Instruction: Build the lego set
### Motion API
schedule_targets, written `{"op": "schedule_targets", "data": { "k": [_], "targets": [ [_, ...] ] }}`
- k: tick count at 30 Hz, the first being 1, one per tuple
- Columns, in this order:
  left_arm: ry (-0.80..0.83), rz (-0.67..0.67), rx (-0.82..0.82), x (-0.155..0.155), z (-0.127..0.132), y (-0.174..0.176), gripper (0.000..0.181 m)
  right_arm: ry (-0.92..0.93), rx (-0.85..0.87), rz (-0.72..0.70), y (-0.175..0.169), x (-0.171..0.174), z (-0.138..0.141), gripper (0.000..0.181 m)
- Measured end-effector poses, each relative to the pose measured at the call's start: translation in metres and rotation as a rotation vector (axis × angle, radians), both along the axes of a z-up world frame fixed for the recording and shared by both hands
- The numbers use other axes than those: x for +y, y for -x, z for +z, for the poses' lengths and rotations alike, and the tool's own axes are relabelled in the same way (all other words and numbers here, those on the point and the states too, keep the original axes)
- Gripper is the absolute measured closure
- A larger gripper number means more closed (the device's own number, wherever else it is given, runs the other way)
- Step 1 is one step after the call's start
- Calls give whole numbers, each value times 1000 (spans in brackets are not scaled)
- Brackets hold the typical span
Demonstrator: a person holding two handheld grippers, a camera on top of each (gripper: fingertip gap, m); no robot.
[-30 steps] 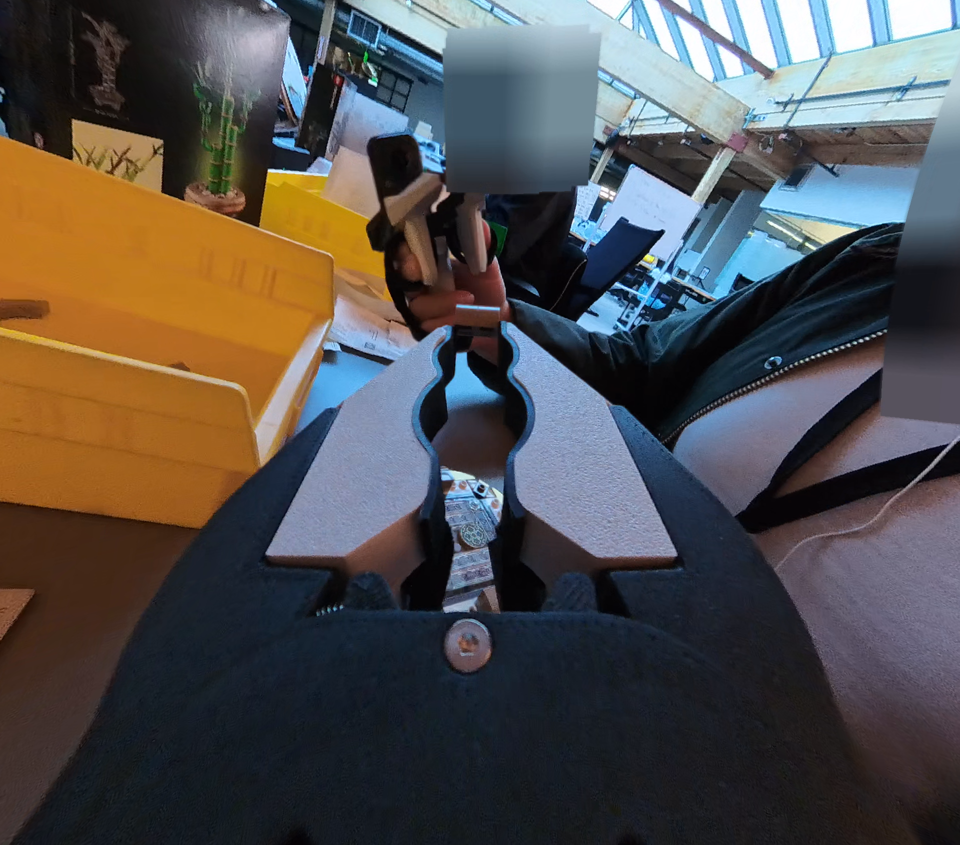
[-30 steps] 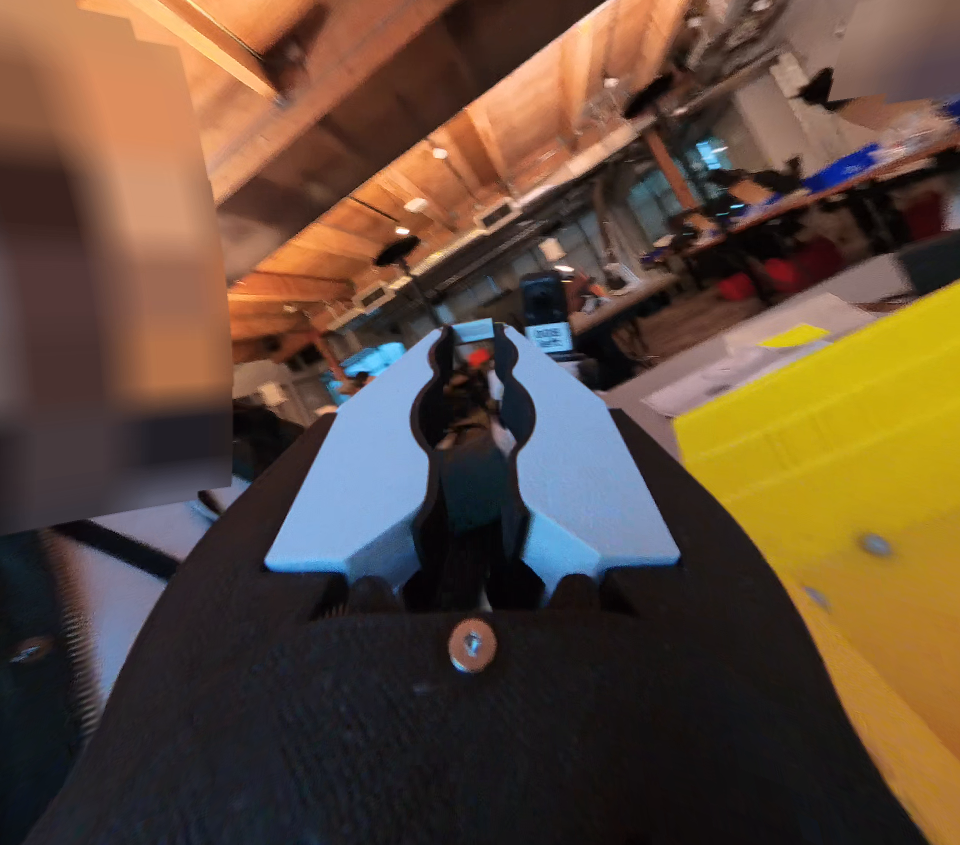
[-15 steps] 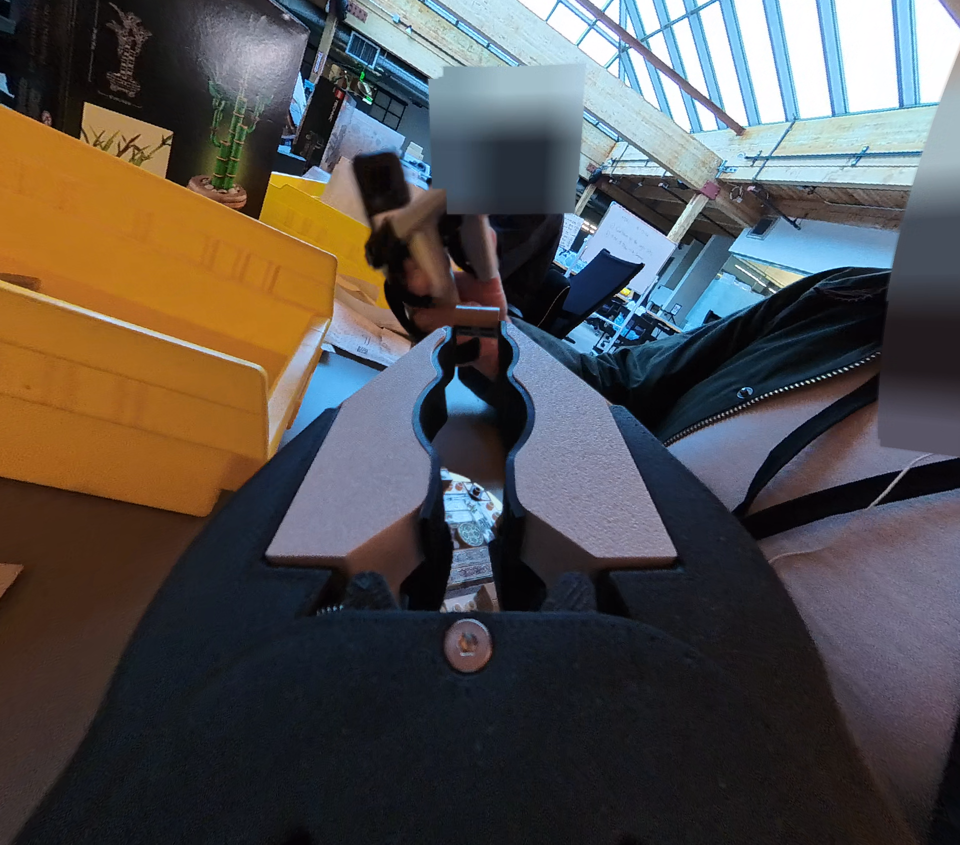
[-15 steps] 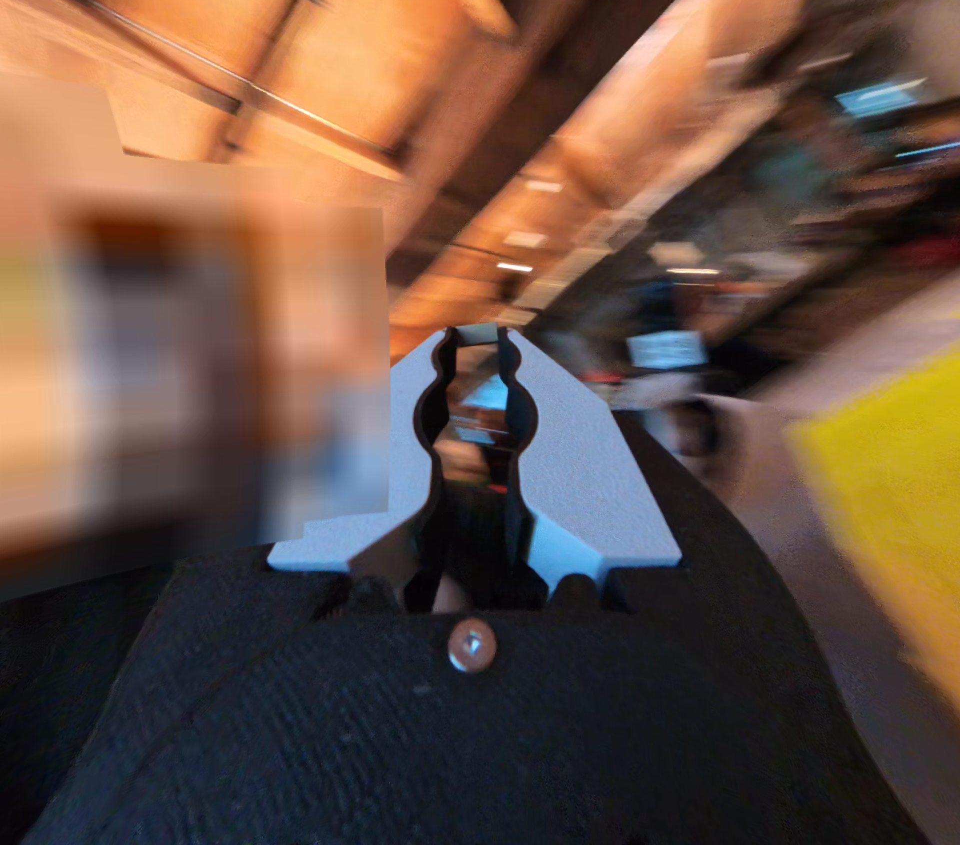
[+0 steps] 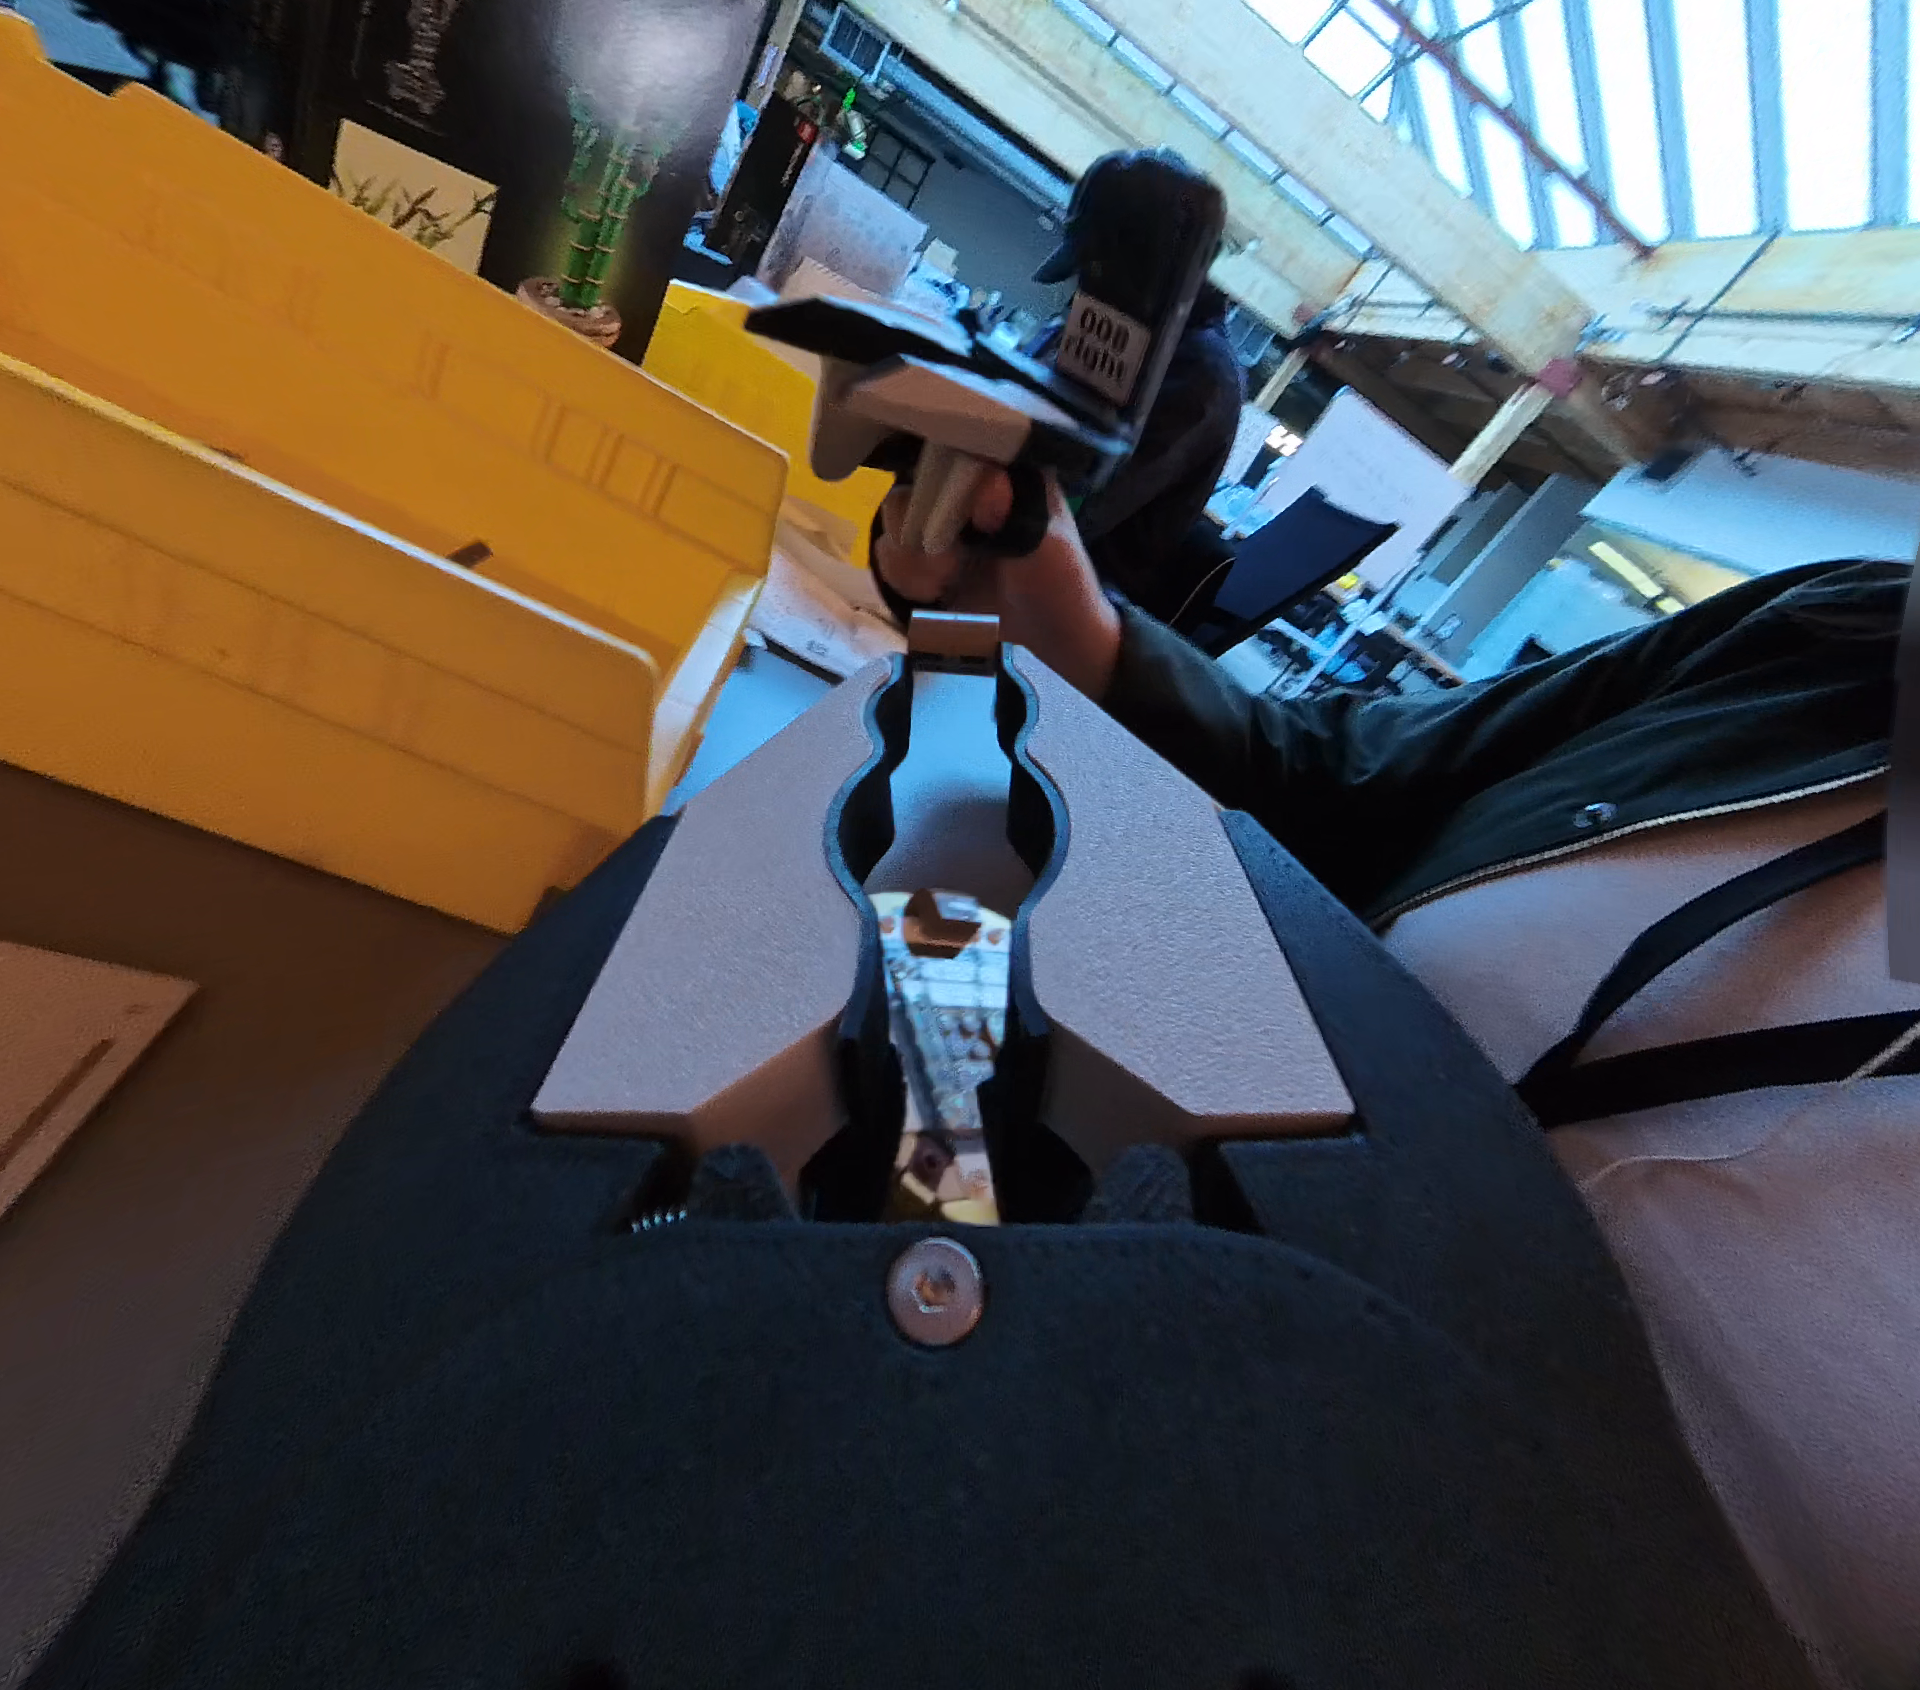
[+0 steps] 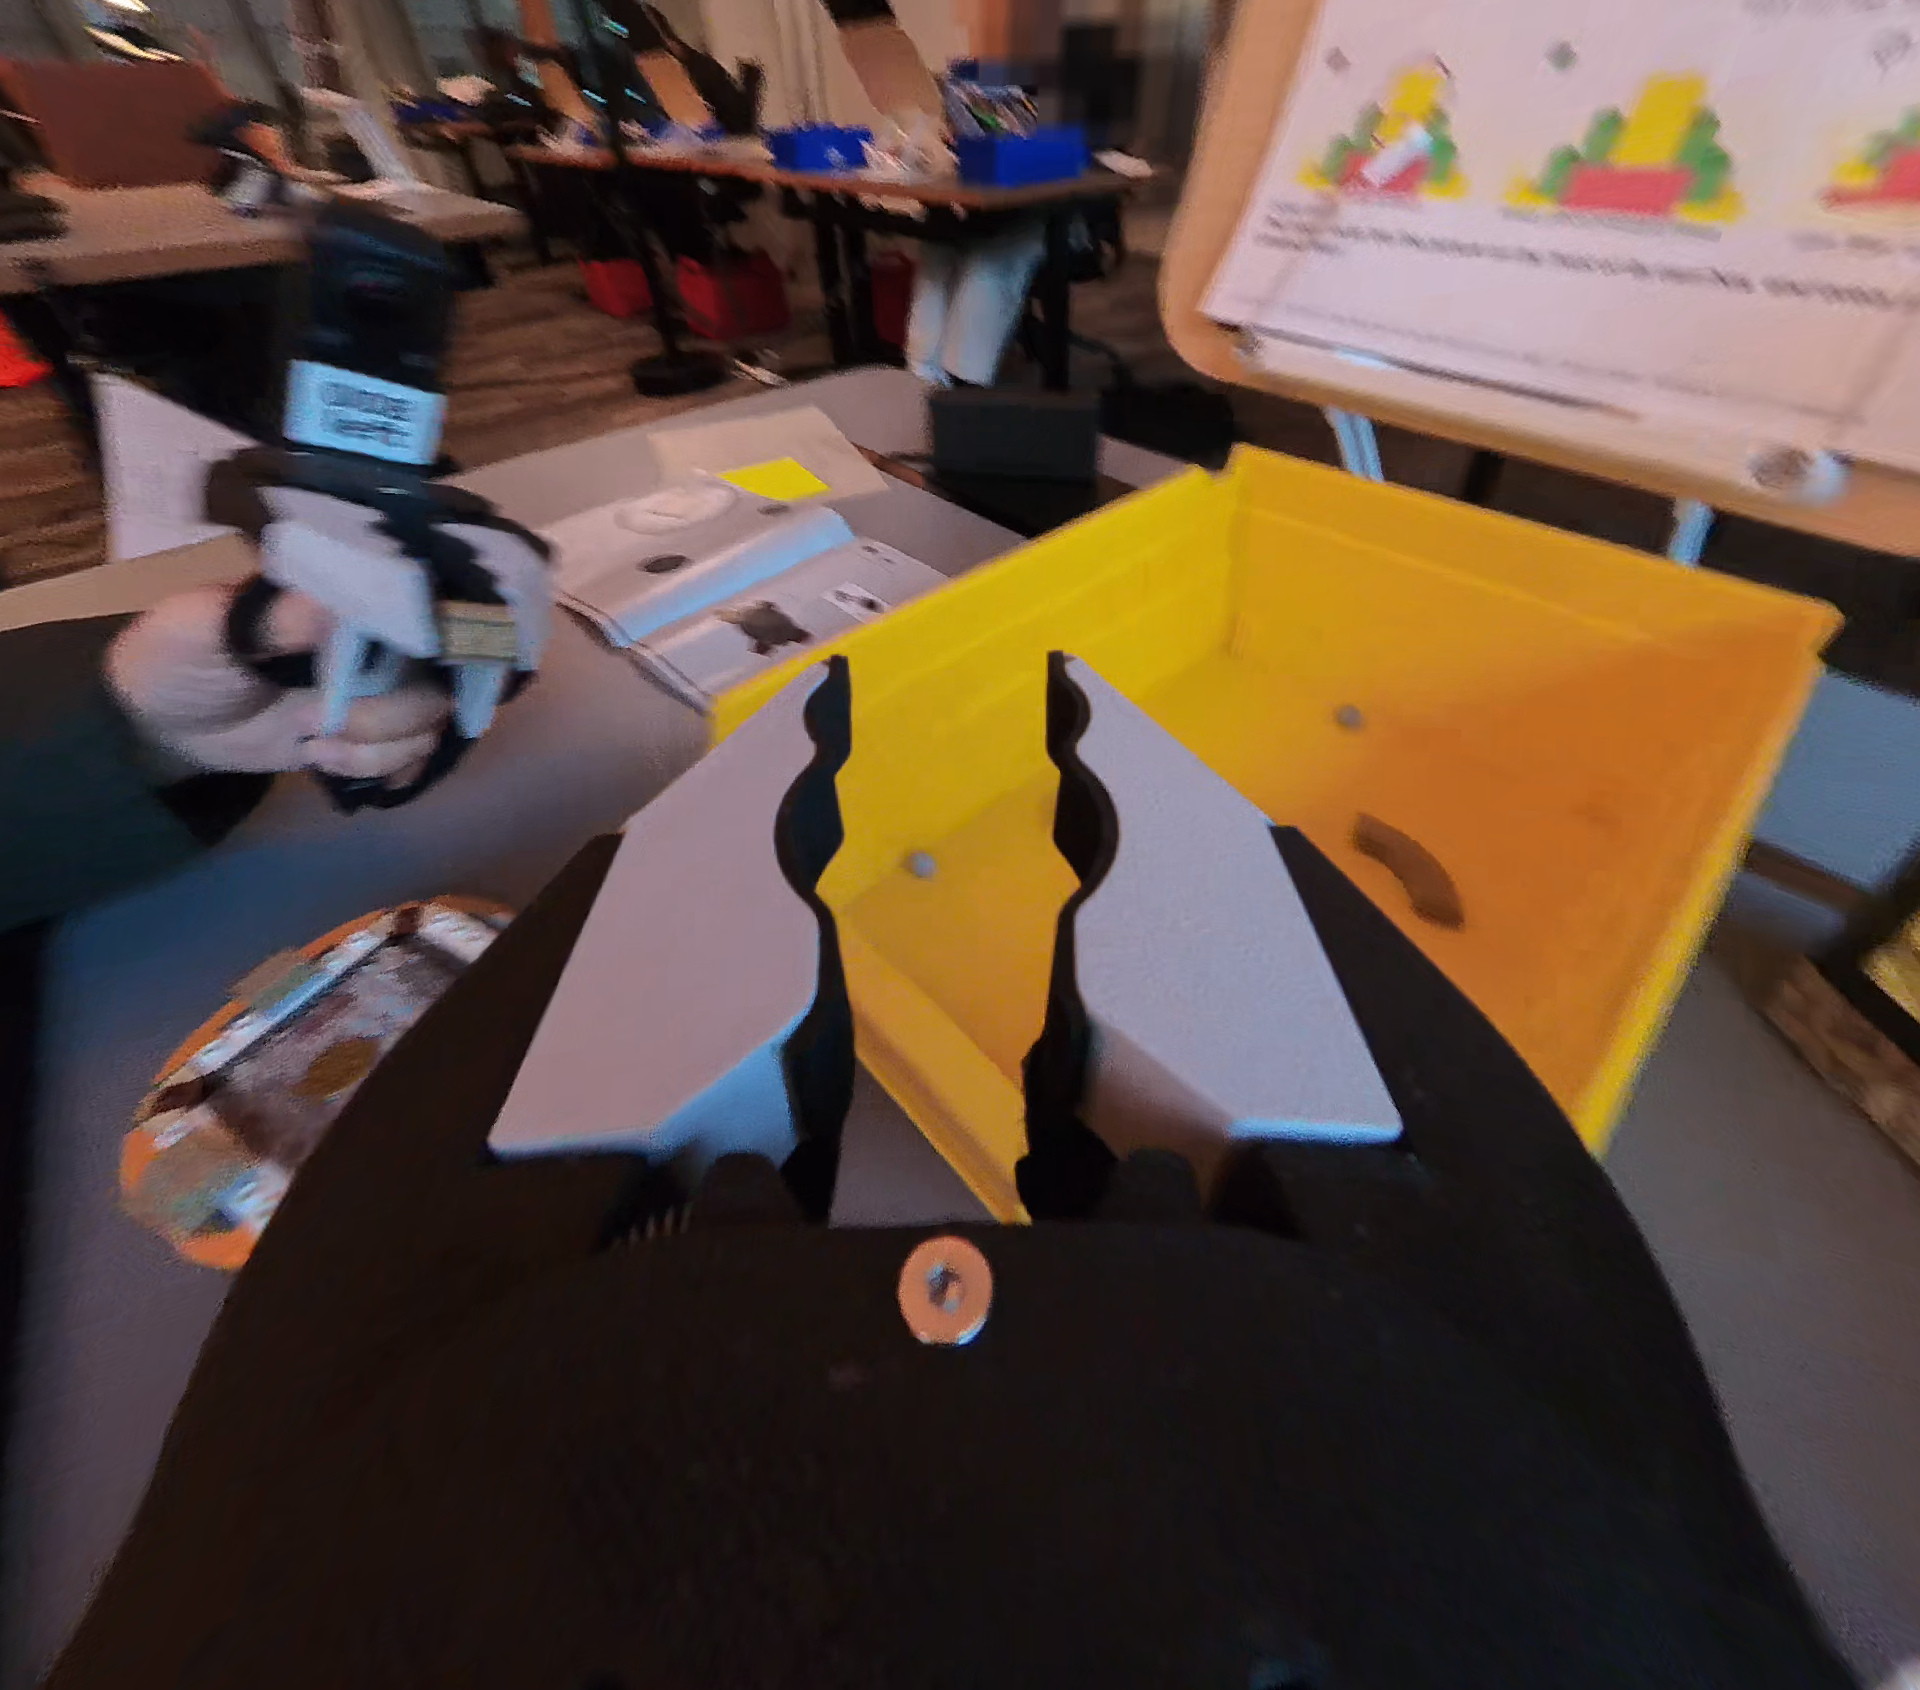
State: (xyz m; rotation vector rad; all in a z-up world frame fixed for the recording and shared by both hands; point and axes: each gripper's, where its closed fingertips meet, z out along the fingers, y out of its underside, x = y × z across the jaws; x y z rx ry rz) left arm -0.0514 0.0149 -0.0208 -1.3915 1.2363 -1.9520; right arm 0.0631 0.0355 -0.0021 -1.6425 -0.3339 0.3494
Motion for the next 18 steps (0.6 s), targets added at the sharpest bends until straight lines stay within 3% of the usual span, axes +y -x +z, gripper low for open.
{"op": "schedule_targets", "data": {
  "k": [4,7,10,18],
  "targets": [
    [108,-109,-87,-14,17,3,168,-110,-21,304,74,-30,9,145],
    [87,-112,-95,-17,18,4,168,-62,88,482,113,-43,12,149],
    [60,-126,-101,-22,18,4,168,4,274,539,121,-44,14,153],
    [-5,-152,-111,-34,18,3,168,34,258,564,124,-44,5,153]
  ]
}}
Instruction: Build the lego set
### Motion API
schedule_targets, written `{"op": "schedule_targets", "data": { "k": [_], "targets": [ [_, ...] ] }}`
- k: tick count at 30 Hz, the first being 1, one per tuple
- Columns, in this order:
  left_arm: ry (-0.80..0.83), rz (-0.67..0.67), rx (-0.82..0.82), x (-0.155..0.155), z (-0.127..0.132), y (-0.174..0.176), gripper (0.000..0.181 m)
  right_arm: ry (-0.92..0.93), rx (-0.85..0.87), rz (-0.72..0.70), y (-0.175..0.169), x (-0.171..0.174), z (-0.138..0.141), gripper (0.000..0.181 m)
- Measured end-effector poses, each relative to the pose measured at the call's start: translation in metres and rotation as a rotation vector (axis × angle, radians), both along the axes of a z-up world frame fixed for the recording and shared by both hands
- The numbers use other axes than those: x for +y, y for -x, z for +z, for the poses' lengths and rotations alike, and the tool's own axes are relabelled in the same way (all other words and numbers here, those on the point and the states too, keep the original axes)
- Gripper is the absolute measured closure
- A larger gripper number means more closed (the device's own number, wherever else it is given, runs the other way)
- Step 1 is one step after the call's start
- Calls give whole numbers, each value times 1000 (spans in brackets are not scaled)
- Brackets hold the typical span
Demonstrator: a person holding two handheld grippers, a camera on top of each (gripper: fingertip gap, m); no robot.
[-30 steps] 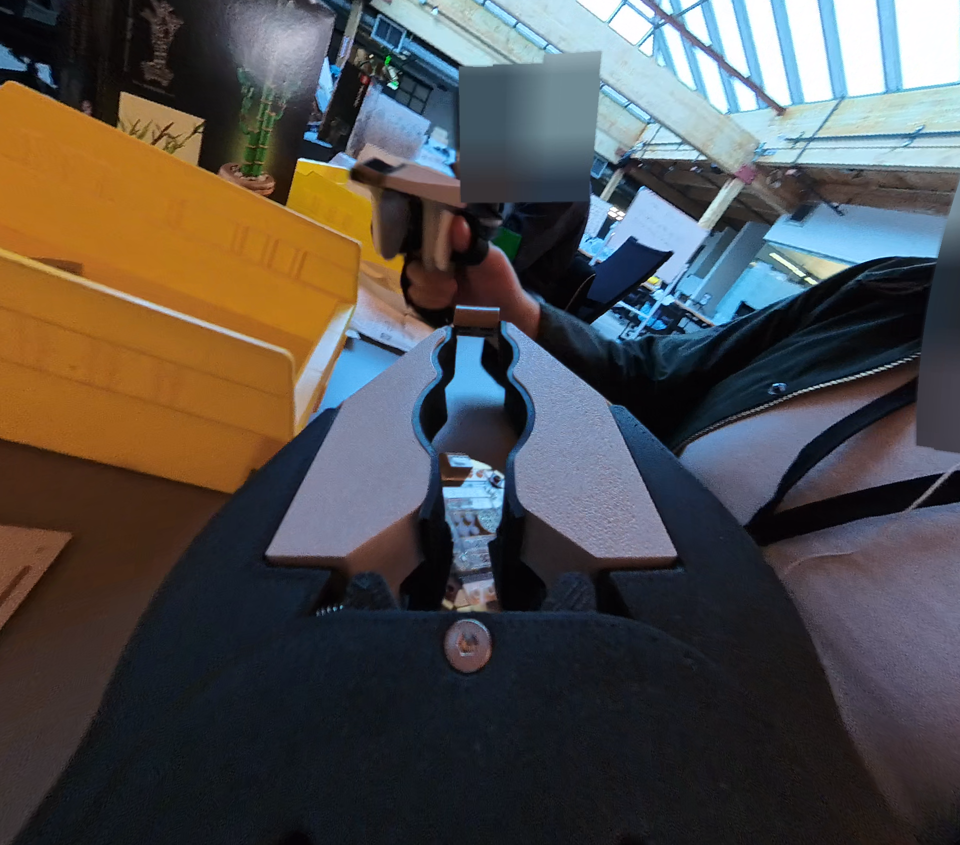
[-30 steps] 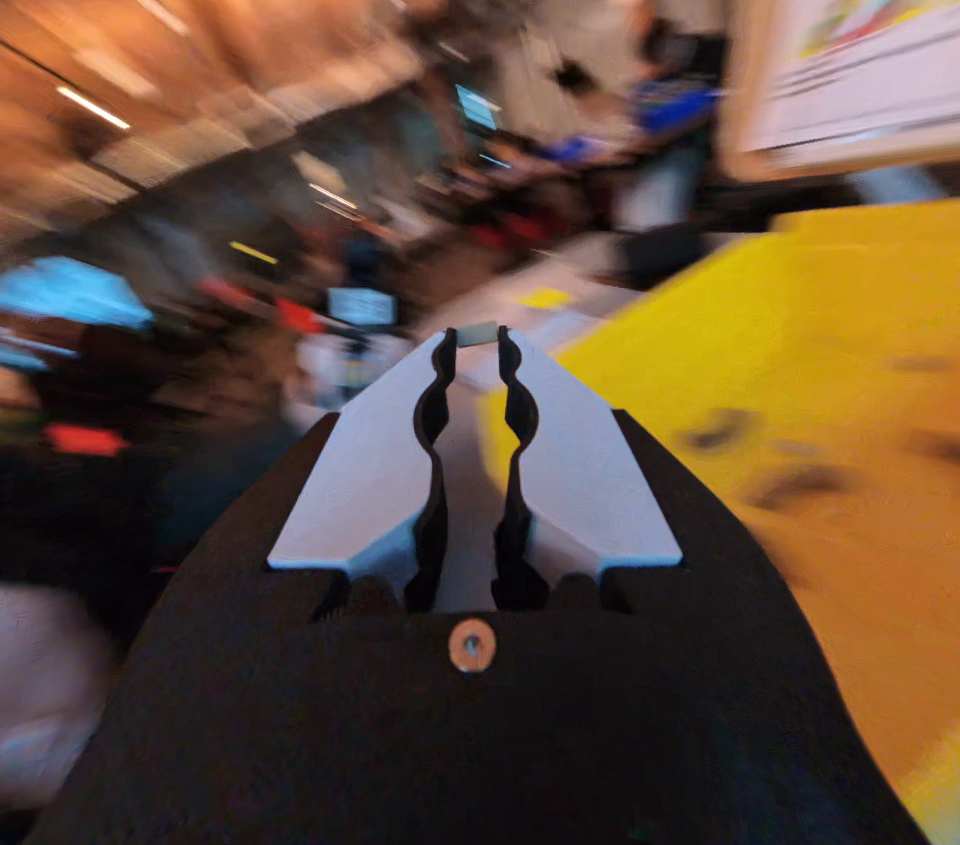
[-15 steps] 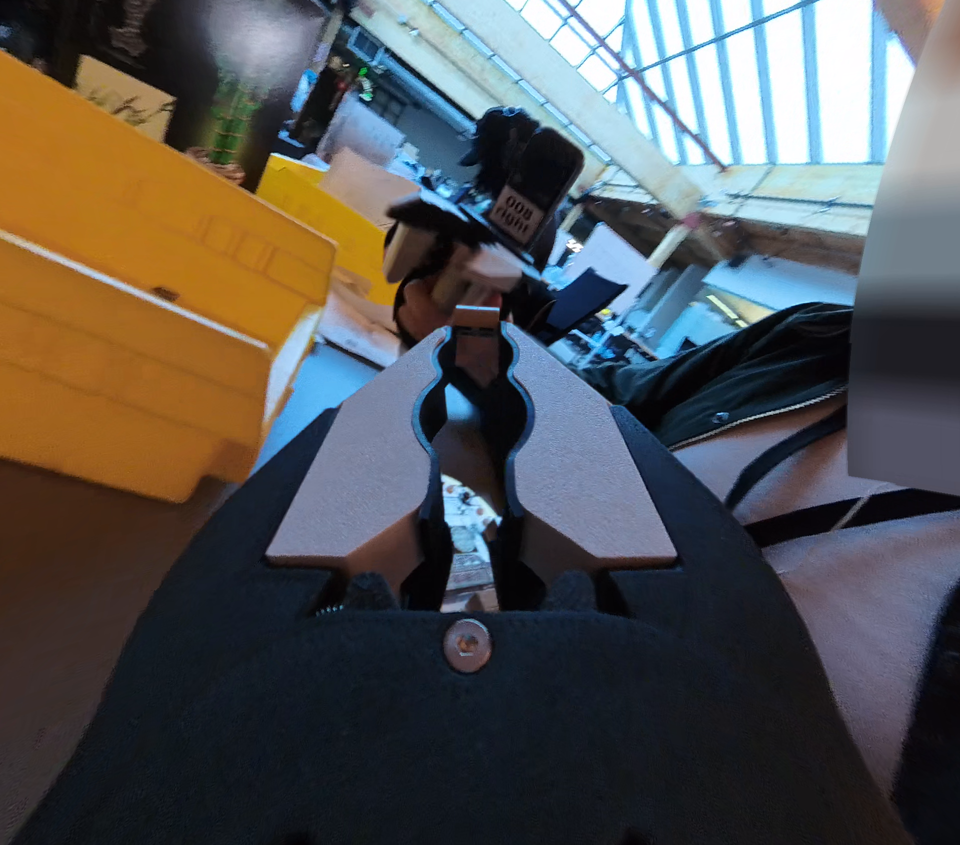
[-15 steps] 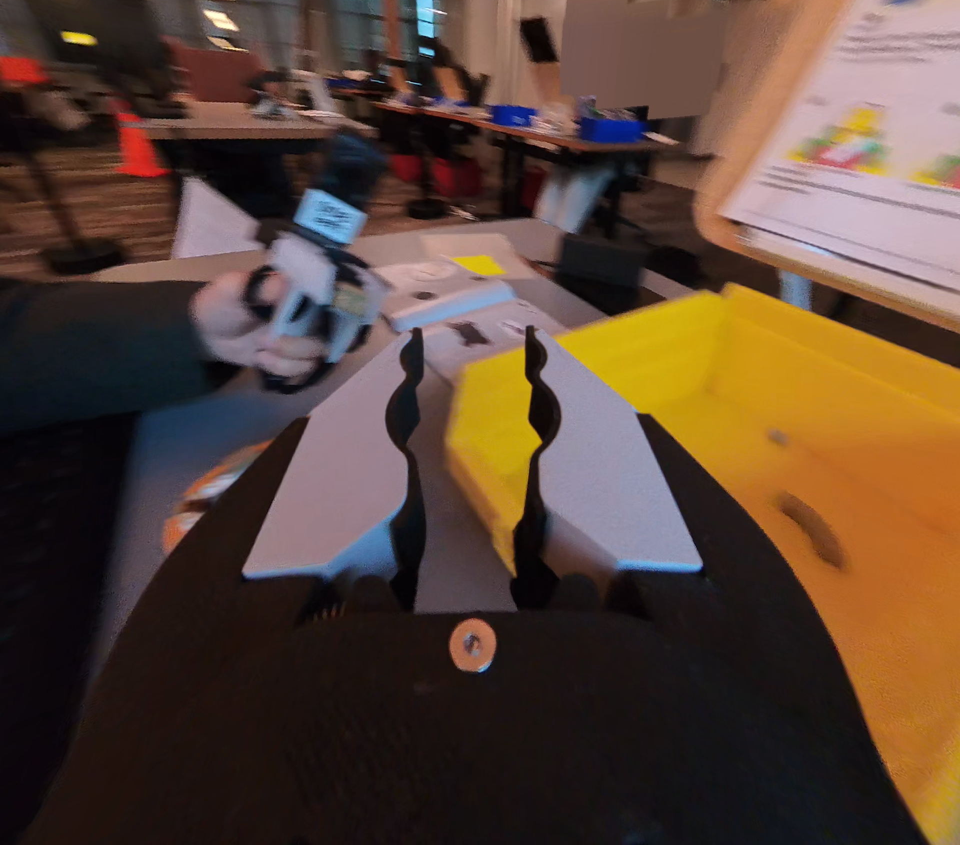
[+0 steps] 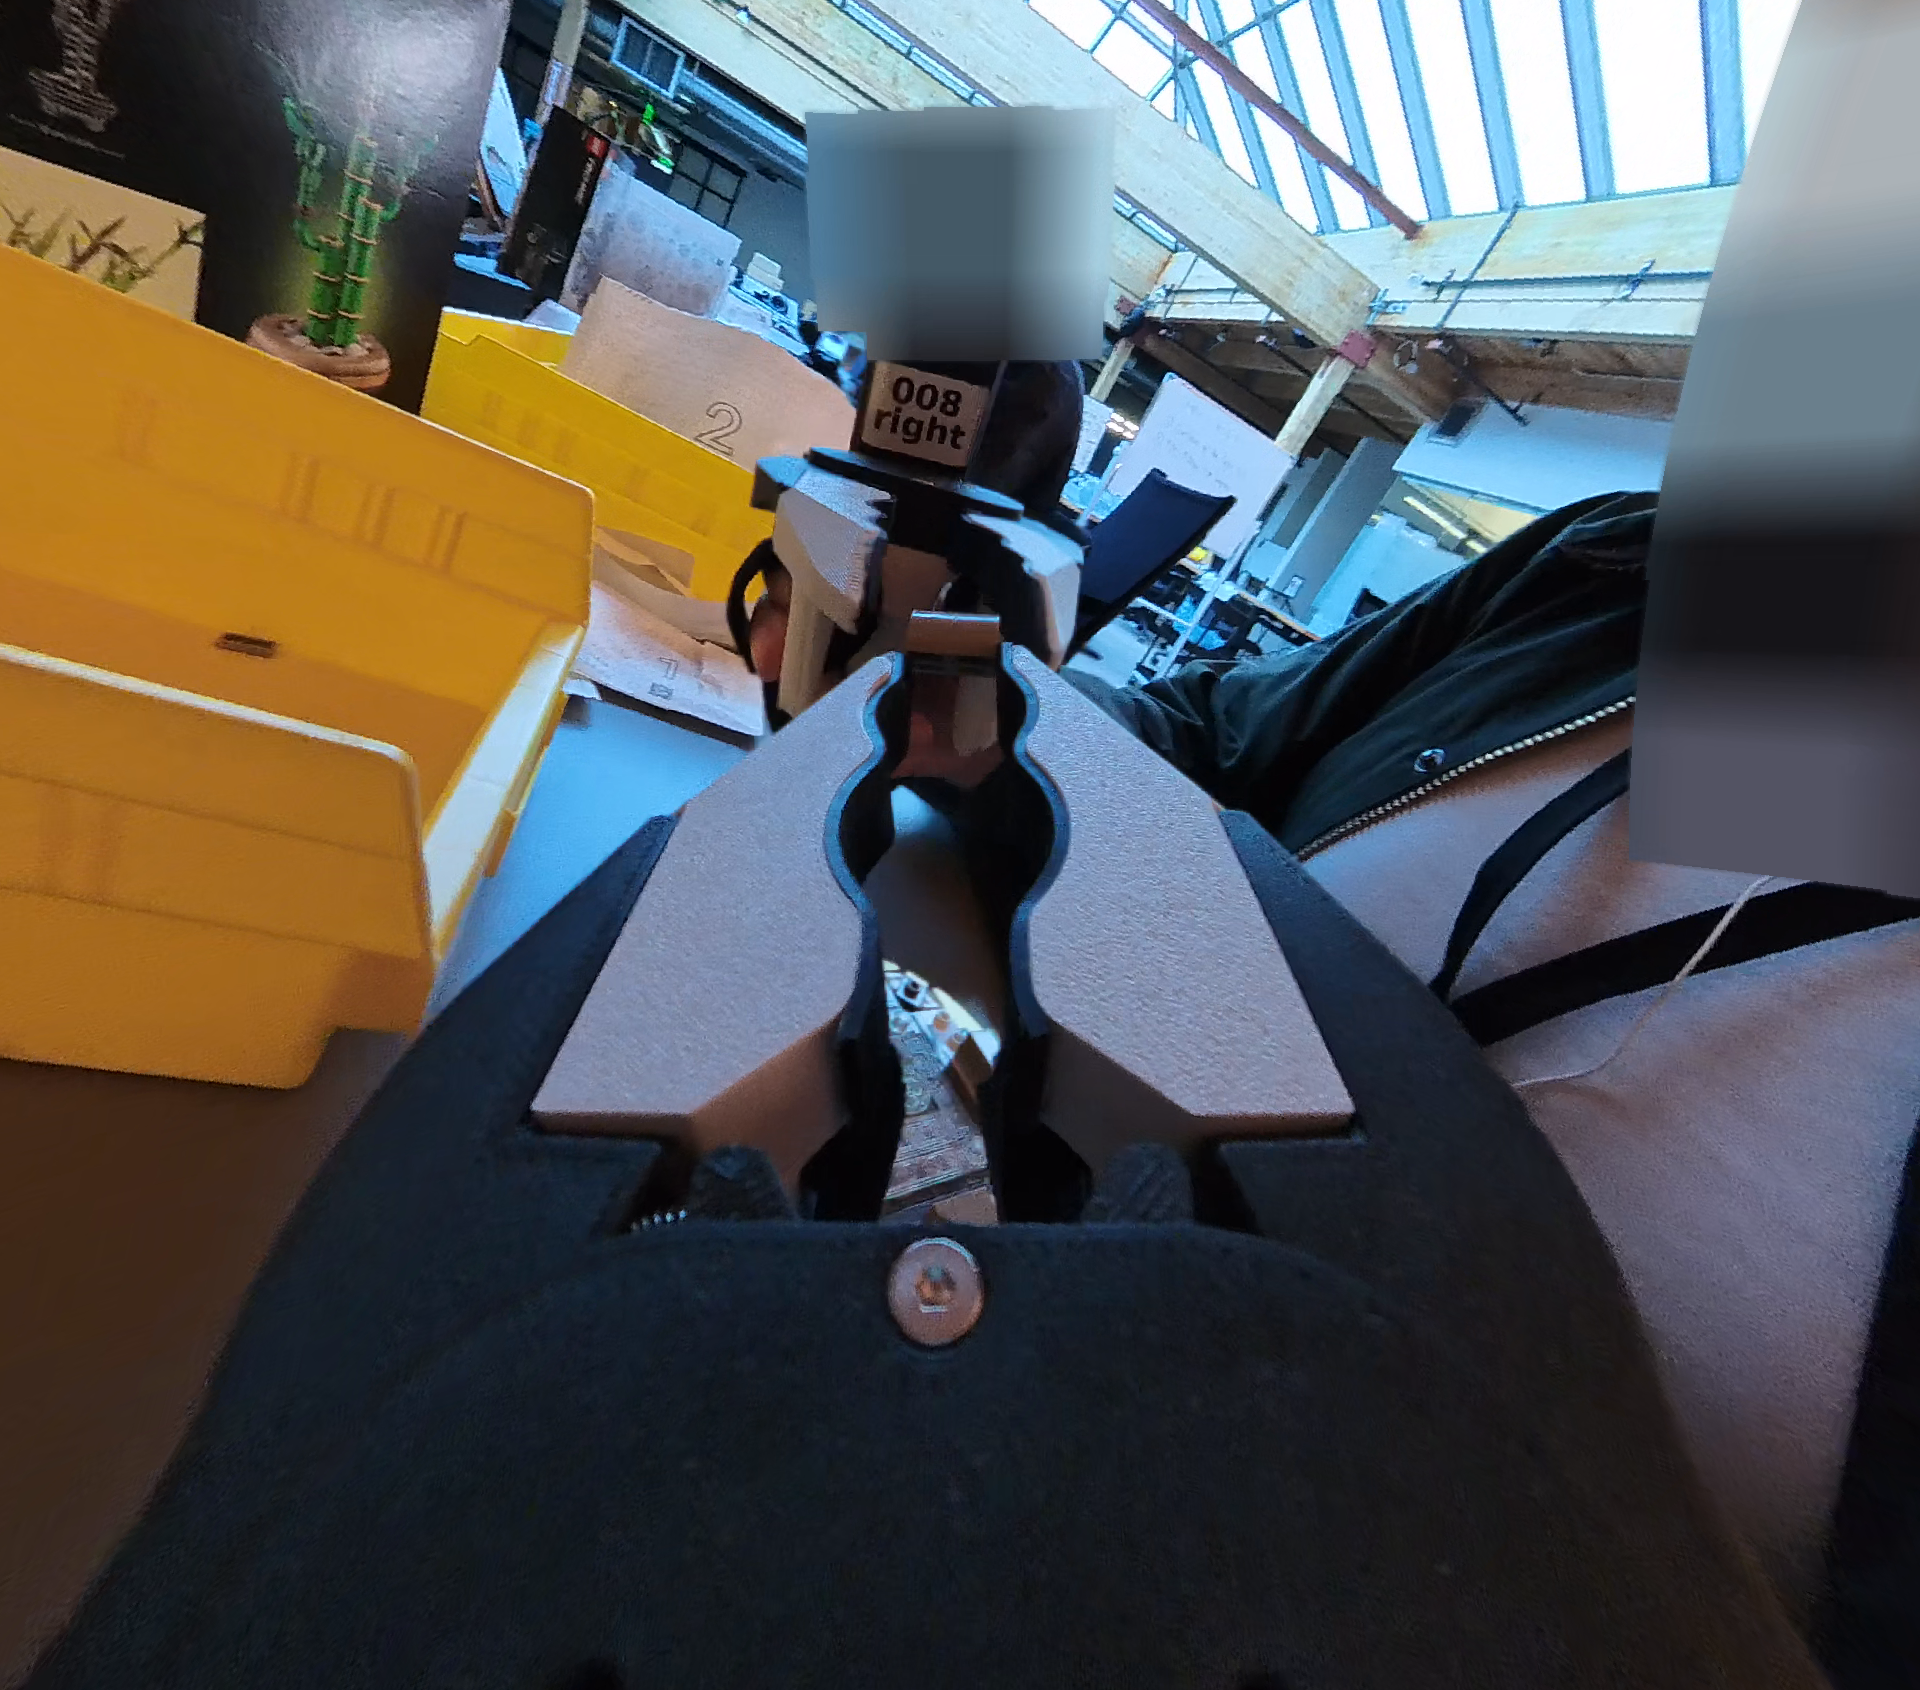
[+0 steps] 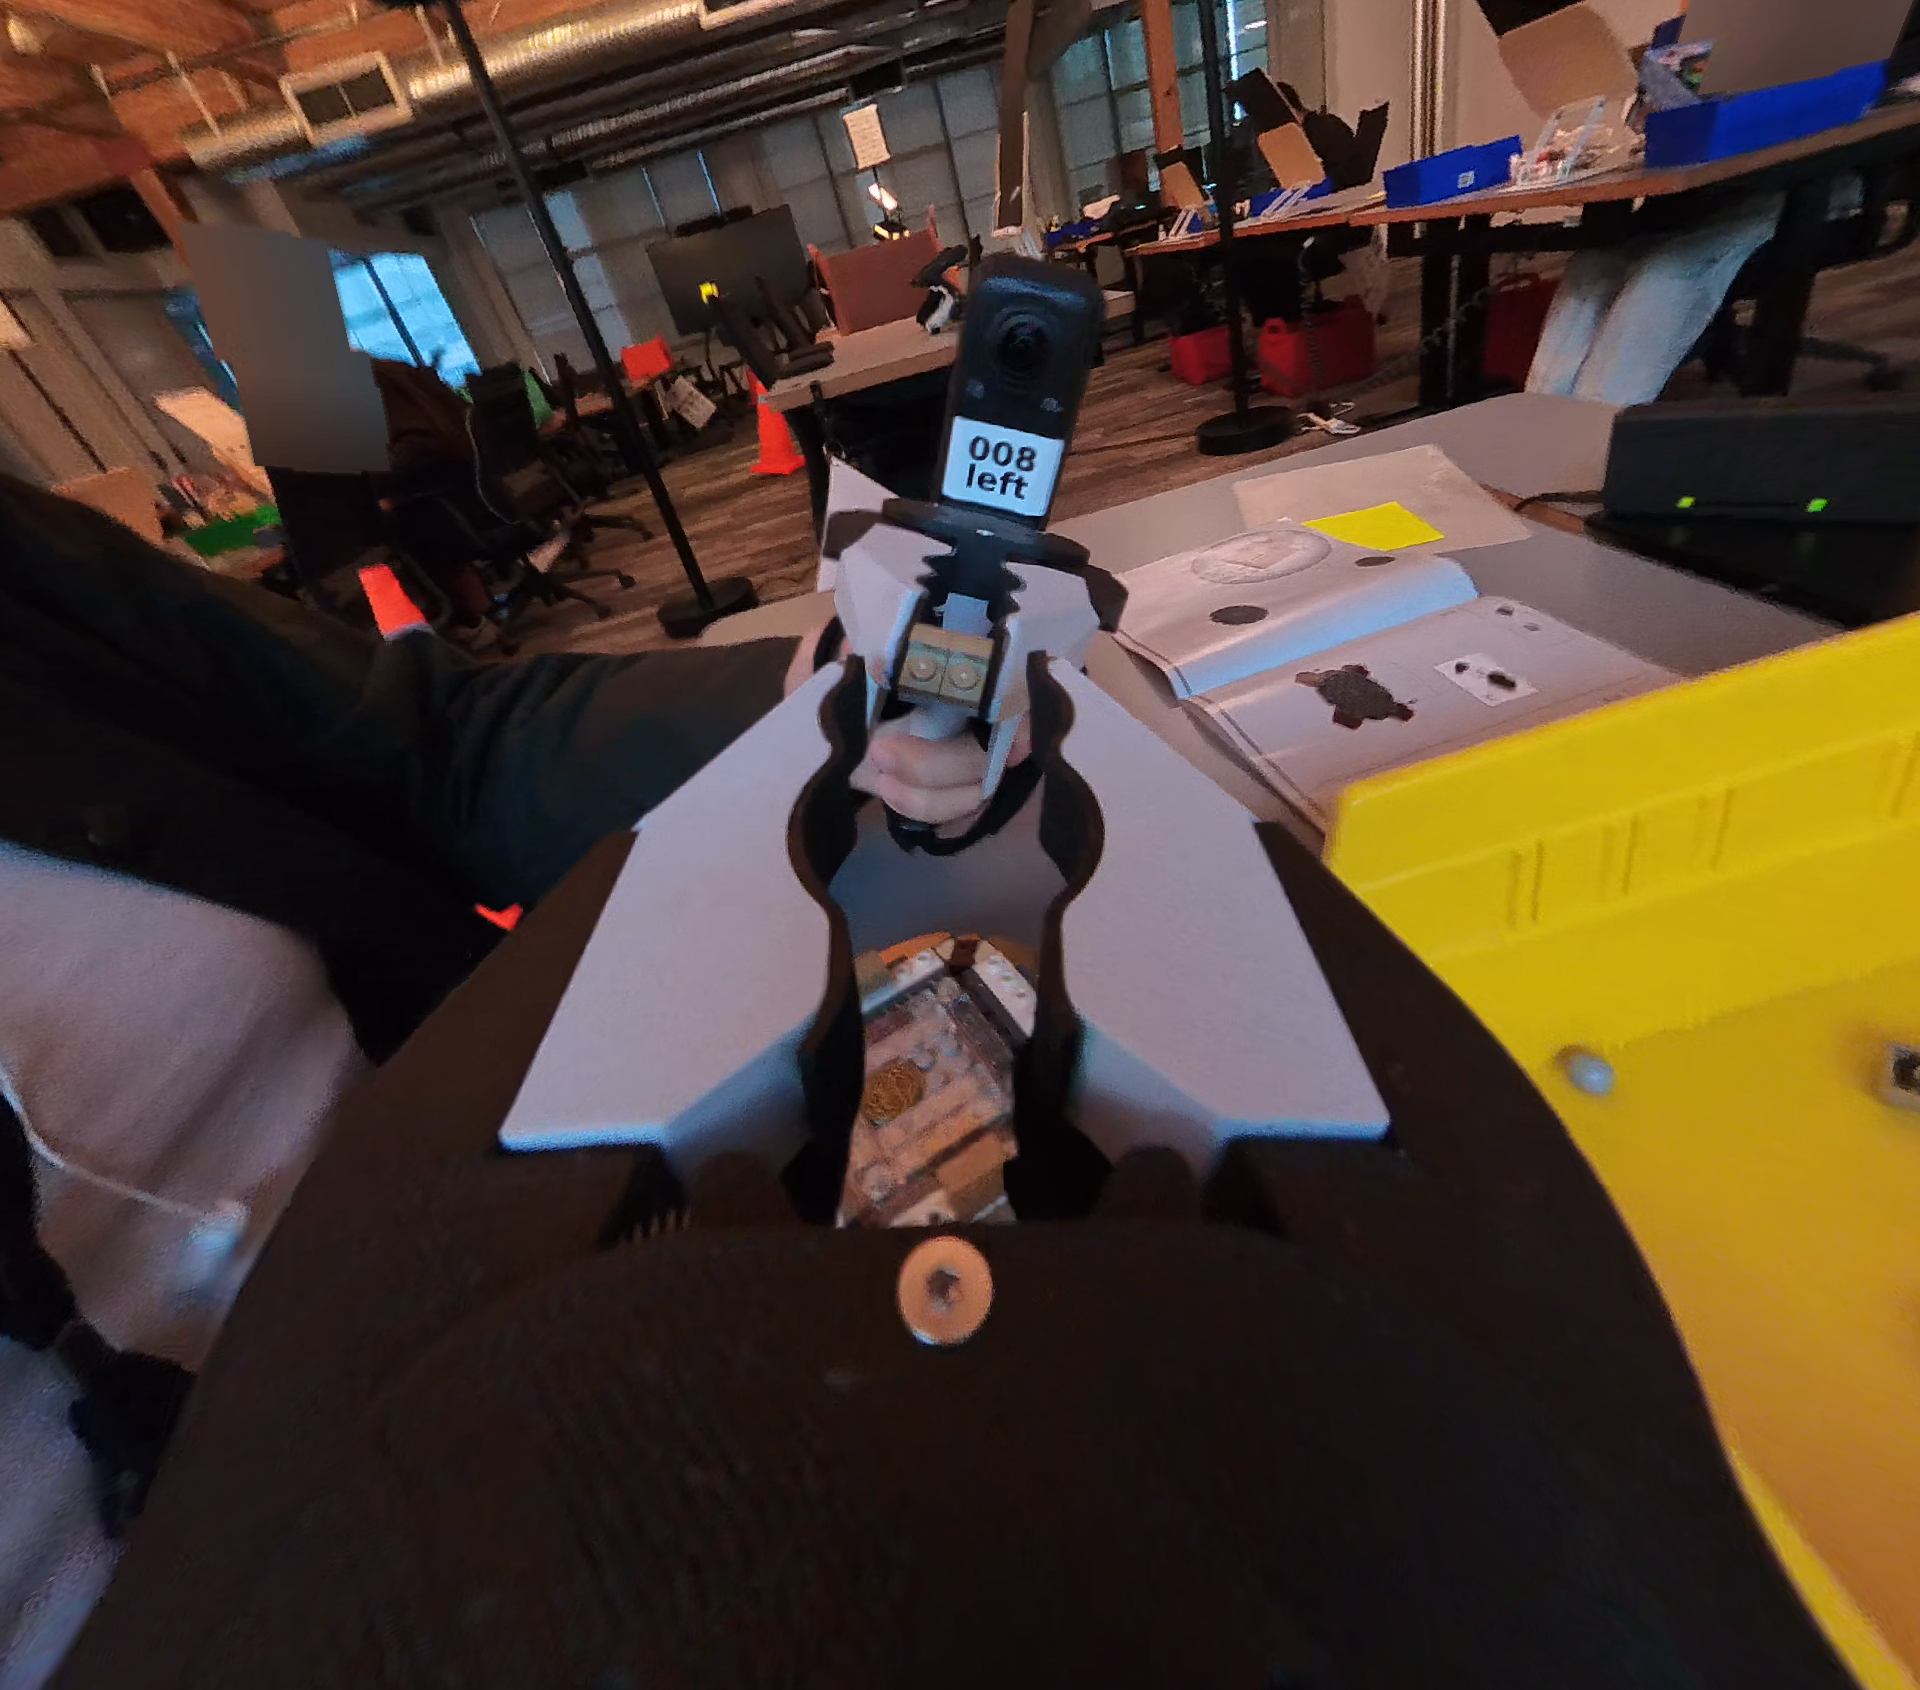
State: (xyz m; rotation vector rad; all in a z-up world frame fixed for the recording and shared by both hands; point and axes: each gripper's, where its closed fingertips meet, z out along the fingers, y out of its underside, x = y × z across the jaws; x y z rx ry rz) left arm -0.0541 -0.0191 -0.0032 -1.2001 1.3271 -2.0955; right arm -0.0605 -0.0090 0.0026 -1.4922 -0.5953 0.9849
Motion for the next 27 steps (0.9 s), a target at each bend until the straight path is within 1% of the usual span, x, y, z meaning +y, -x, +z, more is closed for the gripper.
{"op": "schedule_targets", "data": {
  "k": [2,4,7,9,10,11,13,14,16,18,20,21,22,24,27],
  "targets": [
    [54,-30,8,-2,1,0,168,-115,-127,-35,2,-2,-4,151],
    [105,-61,17,-3,2,-1,168,-257,-290,-121,1,-1,-6,146],
    [152,-101,25,-8,2,-2,168,-432,-489,-267,-4,2,-4,148],
    [188,-111,25,-9,3,-4,168,-513,-601,-302,-3,0,-6,165],
    [207,-127,24,-9,4,-3,168,-553,-638,-322,-3,-2,-5,170],
    [221,-140,23,-10,5,-3,168,-582,-657,-340,-2,-2,-4,170],
    [219,-135,35,-9,3,-3,168,-563,-663,-334,-2,-2,-6,171],
    [212,-124,41,-7,3,-3,167,-536,-643,-323,-3,-1,-7,171],
    [176,-74,63,0,-1,-4,158,-475,-564,-299,-5,-1,-5,171],
    [81,6,77,9,-6,-4,151,-394,-463,-252,-8,-1,-2,172],
    [-42,88,92,15,-12,-3,143,-286,-360,-163,-8,-3,-5,171],
    [-66,93,86,14,-11,-2,141,-246,-313,-113,-7,-6,-5,171],
    [-53,69,77,9,-7,-1,142,-217,-283,-79,-6,-7,-6,171],
    [48,-13,76,1,-2,0,140,-208,-278,-29,-6,-10,-9,171],
    [177,-144,99,-10,-1,0,146,-275,-359,0,-4,-15,-13,171]
  ]
}}
